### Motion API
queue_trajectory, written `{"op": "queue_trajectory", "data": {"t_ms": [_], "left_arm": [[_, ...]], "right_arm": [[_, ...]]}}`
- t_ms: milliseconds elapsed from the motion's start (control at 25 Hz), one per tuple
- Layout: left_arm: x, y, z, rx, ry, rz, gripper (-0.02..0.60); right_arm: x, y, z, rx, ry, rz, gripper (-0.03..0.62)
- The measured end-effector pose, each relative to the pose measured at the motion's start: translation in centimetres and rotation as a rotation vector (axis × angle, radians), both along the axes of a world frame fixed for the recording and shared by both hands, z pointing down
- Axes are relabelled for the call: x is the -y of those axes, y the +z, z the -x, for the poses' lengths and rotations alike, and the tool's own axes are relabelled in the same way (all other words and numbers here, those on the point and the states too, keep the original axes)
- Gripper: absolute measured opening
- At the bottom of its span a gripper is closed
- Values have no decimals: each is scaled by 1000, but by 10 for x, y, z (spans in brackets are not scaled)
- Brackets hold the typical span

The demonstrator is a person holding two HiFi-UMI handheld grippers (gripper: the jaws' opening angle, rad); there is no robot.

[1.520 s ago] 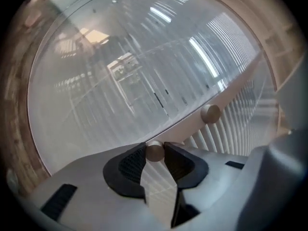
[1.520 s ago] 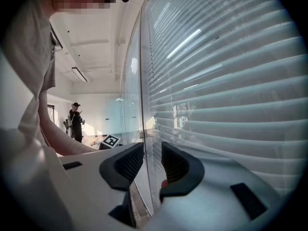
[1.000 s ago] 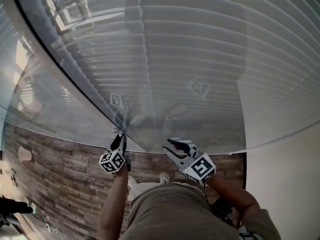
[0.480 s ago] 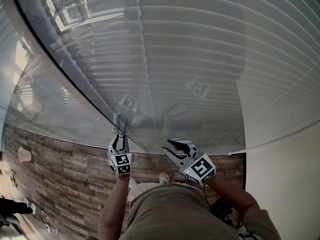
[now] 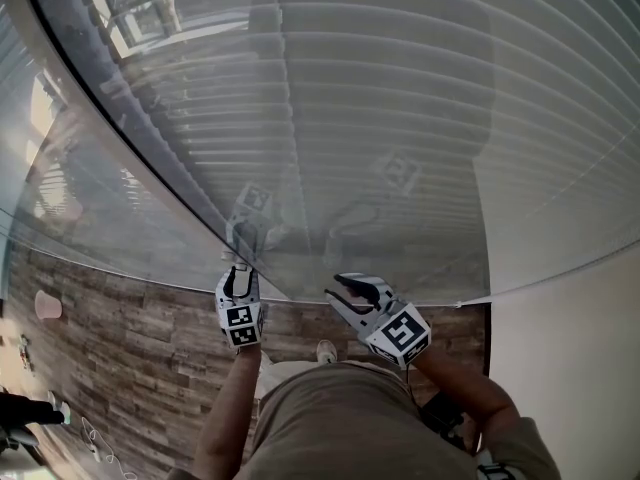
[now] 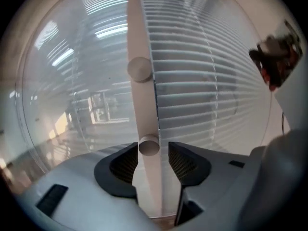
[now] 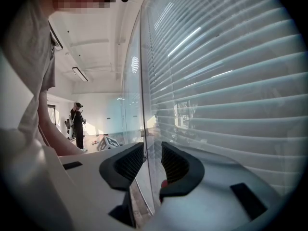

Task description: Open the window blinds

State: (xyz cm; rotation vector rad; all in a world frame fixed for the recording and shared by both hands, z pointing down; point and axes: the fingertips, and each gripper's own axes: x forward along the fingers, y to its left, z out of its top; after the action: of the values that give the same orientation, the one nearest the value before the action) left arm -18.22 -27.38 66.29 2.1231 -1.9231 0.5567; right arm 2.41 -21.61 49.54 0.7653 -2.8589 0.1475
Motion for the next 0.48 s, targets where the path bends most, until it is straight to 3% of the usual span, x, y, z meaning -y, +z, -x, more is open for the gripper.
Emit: {"op": "queue_trajectory", "data": {"t_ms": [80, 200, 280, 360, 480], "left_arm": [[-5, -5, -1, -260, -36, -24, 209], [-8, -8, 6, -738, -126, -74, 216], [-5, -12, 12, -1014, -175, -122, 216], [-2, -14, 17, -1214, -211, -156, 216], [-1, -6, 24, -1384, -267, -161, 194]], "right_arm": [[1, 0, -1, 8, 3, 13, 123], [4, 0, -2, 15, 7, 24, 123], [3, 0, -1, 12, 4, 21, 121], [2, 1, 0, 9, 0, 18, 121], [2, 0, 1, 7, -2, 16, 121]]}}
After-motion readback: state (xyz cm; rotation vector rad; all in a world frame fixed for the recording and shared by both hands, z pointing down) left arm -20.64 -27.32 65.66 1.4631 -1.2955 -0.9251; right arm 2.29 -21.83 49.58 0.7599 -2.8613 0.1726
